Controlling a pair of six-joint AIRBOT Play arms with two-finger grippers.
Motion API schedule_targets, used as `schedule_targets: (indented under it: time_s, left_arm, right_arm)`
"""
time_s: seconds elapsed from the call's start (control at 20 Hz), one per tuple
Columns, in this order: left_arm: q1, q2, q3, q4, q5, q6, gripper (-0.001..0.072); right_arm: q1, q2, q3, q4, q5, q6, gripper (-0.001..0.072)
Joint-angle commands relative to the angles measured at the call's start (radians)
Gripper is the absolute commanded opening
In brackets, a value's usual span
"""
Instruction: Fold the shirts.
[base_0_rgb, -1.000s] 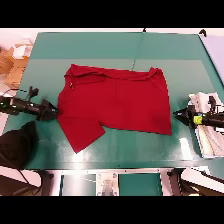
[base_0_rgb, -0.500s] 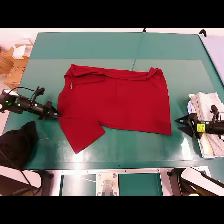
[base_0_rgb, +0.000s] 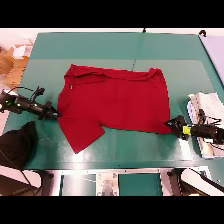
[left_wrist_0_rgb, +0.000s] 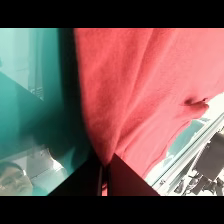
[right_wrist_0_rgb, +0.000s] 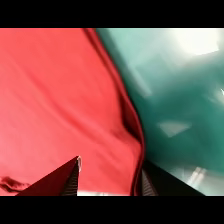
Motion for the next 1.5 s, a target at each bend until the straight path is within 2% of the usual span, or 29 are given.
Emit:
schedule_targets:
  time_s: [0.0, 0.05, 0.1, 0.2, 0.25, 0.35, 0.5, 0.7, 0.85, 1.1, 1.25, 1.45]
  left_arm:
    - [0.001, 0.001, 0.001, -0.002, -0.008, -0.005, 0.0035]
    - [0.001, 0.001, 0.001, -0.002, -0.012, -0.005, 0.0034]
    - [0.0, 0.001, 0.001, -0.002, -0.014, -0.005, 0.0035]
    - [0.001, 0.001, 0.001, -0.003, -0.03, -0.005, 0.0035]
    - [0.001, 0.001, 0.001, -0.007, -0.042, -0.005, 0.0034]
    - [0.001, 0.008, 0.003, -0.04, -0.069, -0.005, 0.0033]
    - [0.001, 0.105, 0.06, -0.126, -0.1, -0.003, 0.0032]
    - [0.001, 0.39, 0.314, -0.362, -0.1, -0.008, 0.0032]
    - [0.001, 0.574, 0.61, -0.452, -0.006, -0.061, 0.0033]
    - [0.001, 0.745, 1.102, -0.436, 0.181, -0.122, 0.0033]
    - [0.001, 0.809, 1.135, -0.422, 0.226, -0.158, 0.0034]
    - [0.001, 0.822, 1.042, -0.354, 0.131, -0.277, 0.0033]
  right_arm:
    - [0.054, -0.039, -0.015, 0.085, -0.083, -0.051, 0.0452]
    - [0.057, -0.05, -0.015, 0.084, -0.07, -0.051, 0.0397]
    - [0.057, -0.053, -0.015, 0.081, -0.053, -0.056, 0.0386]
    - [0.056, -0.053, -0.014, 0.081, 0.005, -0.076, 0.0252]
    - [0.055, -0.053, -0.014, 0.081, 0.037, -0.087, 0.0208]
    - [0.054, -0.043, 0.001, 0.082, 0.075, -0.092, 0.0011]
    - [0.055, -0.004, 0.164, 0.13, 0.152, -0.066, 0.0011]
    - [0.055, 0.097, 0.601, 0.265, 0.254, -0.026, 0.0011]
    - [0.054, 0.154, 0.983, 0.288, 0.254, 0.008, 0.001]
    - [0.01, 0.218, 1.51, 0.288, 0.235, 0.014, 0.001]
    - [-0.041, 0.265, 1.644, 0.277, 0.185, 0.014, 0.001]
    - [-0.05, 0.3, 1.62, 0.146, 0.203, 0.042, 0.0011]
